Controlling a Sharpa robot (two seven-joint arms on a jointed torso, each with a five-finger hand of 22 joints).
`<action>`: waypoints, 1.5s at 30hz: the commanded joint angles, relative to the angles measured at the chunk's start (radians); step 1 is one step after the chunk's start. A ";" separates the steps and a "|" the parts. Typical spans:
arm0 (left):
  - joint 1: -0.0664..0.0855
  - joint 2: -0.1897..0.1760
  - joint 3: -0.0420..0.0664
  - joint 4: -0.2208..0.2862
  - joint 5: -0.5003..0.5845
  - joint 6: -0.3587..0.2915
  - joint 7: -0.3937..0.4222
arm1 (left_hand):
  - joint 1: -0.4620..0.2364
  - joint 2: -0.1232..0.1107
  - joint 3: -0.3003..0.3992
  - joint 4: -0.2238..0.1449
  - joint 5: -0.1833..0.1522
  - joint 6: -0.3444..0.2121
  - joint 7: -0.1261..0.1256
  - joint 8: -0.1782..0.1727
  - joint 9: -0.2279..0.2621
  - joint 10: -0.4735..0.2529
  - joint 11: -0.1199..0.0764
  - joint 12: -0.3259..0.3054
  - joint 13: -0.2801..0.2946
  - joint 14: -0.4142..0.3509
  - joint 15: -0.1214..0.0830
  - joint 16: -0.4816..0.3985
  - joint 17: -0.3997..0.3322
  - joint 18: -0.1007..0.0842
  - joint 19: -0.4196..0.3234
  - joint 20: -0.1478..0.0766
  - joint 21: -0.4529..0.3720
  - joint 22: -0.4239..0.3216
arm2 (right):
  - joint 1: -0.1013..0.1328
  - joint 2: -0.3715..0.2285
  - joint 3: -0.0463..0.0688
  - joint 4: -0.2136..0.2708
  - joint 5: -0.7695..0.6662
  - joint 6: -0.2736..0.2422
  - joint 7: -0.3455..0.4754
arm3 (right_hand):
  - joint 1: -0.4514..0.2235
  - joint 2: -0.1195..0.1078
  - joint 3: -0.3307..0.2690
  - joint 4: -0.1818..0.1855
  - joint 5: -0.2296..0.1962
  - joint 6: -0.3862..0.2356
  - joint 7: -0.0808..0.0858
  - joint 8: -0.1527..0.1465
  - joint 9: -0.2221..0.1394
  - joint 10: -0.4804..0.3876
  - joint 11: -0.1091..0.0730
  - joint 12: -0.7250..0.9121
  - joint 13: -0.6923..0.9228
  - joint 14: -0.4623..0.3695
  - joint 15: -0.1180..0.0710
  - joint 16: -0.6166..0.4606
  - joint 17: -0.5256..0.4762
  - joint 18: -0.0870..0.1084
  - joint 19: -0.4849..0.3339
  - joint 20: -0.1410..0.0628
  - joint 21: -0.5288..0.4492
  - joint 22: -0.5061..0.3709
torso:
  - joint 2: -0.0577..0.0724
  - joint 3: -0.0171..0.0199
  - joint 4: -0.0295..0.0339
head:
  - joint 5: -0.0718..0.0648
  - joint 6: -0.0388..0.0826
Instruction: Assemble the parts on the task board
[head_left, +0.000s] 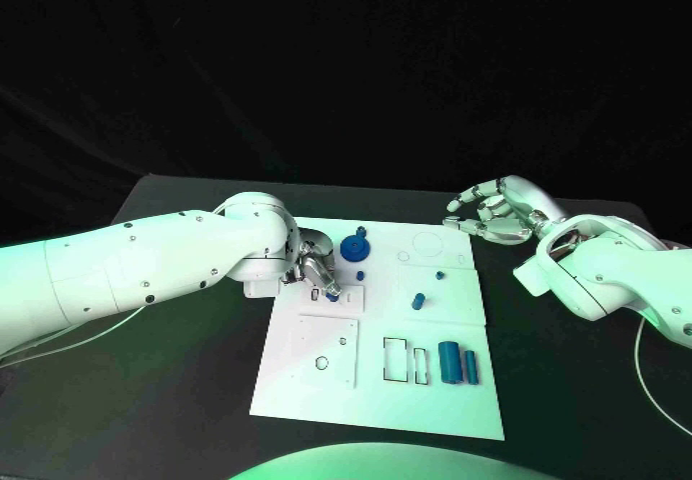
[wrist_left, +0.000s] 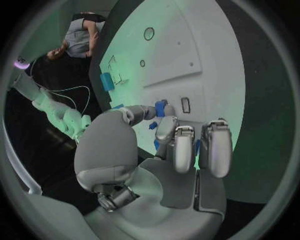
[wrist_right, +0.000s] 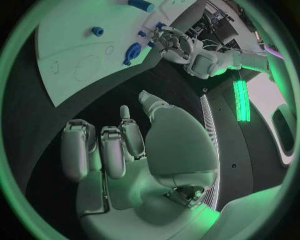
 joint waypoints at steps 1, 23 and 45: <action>-0.003 0.004 -0.003 0.001 0.007 0.037 -0.003 | -0.002 0.007 0.157 -0.164 0.006 0.050 -0.043 0.005 0.002 0.009 0.000 0.004 0.002 0.104 -0.008 0.003 0.263 -0.019 0.038 -0.007 0.003 0.102 | -0.001 0.000 0.000 0.001 -0.004 0.013 0.001 | 0.009 0.004 -0.004 0.000 0.003 0.003 0.000 0.004 0.001 -0.002 0.000 -0.002 0.025 0.080 0.002 -0.004 0.156 0.003 -0.005 -0.002 -0.005 0.055 | 0.000 0.0004 0.0005 | -0.002 -0.001; -0.003 0.001 -0.003 -0.005 0.007 0.024 -0.006 | -0.015 0.016 0.157 -0.165 0.018 0.061 -0.049 0.009 0.006 0.015 -0.005 0.005 0.002 0.104 -0.013 0.003 0.263 -0.020 0.039 -0.010 0.004 0.106 | -0.001 -0.004 0.000 0.001 -0.005 0.010 -0.001 | 0.010 0.004 -0.005 0.000 0.004 0.003 -0.001 0.004 0.001 -0.002 0.000 -0.002 0.026 0.080 0.002 -0.005 0.154 0.003 -0.005 -0.003 -0.006 0.055 | 0.000 -0.0006 0.0009 | -0.002 0.000; -0.002 -0.001 -0.003 -0.009 0.024 0.039 -0.008 | -0.042 0.032 0.156 -0.161 0.028 0.078 -0.058 0.014 0.011 0.023 -0.012 0.002 -0.003 0.104 -0.019 0.003 0.263 -0.020 0.039 -0.015 0.003 0.104 | -0.001 -0.006 0.000 0.002 -0.006 0.010 -0.003 | 0.010 0.004 -0.005 0.000 0.004 0.003 -0.001 0.004 0.001 -0.002 0.000 -0.002 0.026 0.080 0.002 -0.005 0.154 0.003 -0.005 -0.003 -0.006 0.055 | 0.000 0.0001 0.0008 | -0.001 -0.005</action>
